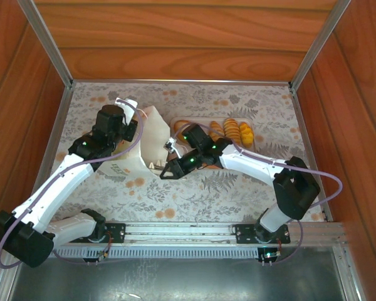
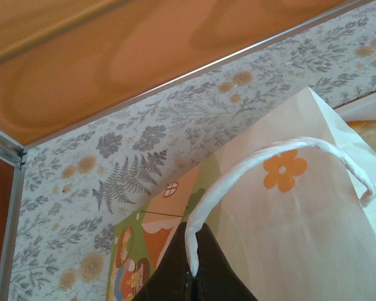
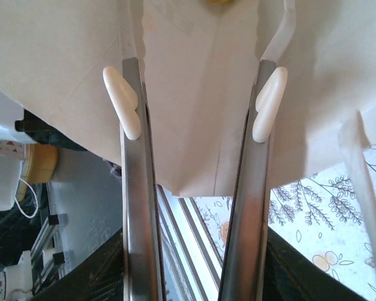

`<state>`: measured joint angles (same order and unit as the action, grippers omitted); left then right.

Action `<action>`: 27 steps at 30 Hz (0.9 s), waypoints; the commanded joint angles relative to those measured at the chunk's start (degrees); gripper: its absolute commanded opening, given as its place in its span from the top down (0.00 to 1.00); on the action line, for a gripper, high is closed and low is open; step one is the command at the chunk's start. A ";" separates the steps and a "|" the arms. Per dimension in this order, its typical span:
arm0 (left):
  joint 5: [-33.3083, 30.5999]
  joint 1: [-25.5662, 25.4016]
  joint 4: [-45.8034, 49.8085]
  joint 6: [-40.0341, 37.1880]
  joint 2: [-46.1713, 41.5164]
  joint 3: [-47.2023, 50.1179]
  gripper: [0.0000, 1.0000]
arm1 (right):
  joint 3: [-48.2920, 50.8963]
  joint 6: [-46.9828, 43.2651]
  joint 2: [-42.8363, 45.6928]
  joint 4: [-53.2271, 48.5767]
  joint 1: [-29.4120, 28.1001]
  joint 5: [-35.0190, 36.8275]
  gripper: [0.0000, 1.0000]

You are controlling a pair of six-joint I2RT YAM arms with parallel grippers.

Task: Take the fake bread out of the paper bag

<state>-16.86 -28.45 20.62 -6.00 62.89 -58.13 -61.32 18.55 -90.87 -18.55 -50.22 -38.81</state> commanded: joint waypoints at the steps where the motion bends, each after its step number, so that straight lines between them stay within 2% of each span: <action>1: 3.22 0.57 0.65 -0.66 -1.69 0.84 1.00 | -0.50 -2.00 1.66 -0.53 -0.23 0.90 0.54; 4: 10.69 0.56 0.57 -4.02 -2.74 1.94 1.00 | -2.86 0.55 1.66 -0.06 -0.23 3.64 0.54; 7: 14.87 0.44 0.65 -6.08 -3.69 2.20 1.00 | -5.30 2.95 1.35 -0.85 -0.23 5.53 0.54; 12: 17.21 0.38 0.64 -7.00 -4.35 1.29 1.00 | -9.06 3.76 0.73 -8.08 -0.23 10.66 0.56; 14: 18.02 0.31 0.65 -6.93 -4.19 0.91 1.00 | -8.69 3.56 1.08 -7.83 -0.23 9.83 0.56; 20: 21.92 -0.08 2.05 -7.04 -5.07 0.49 1.00 | -9.81 1.95 1.19 -9.91 -0.41 18.33 0.56; 27: 22.92 0.05 6.52 -5.40 -11.07 1.19 1.00 | -8.13 -6.63 -0.75 0.72 -3.49 24.92 0.59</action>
<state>4.78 -28.36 24.51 -11.99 54.65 -56.27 -69.38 17.58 -90.80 -24.64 -51.51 -17.32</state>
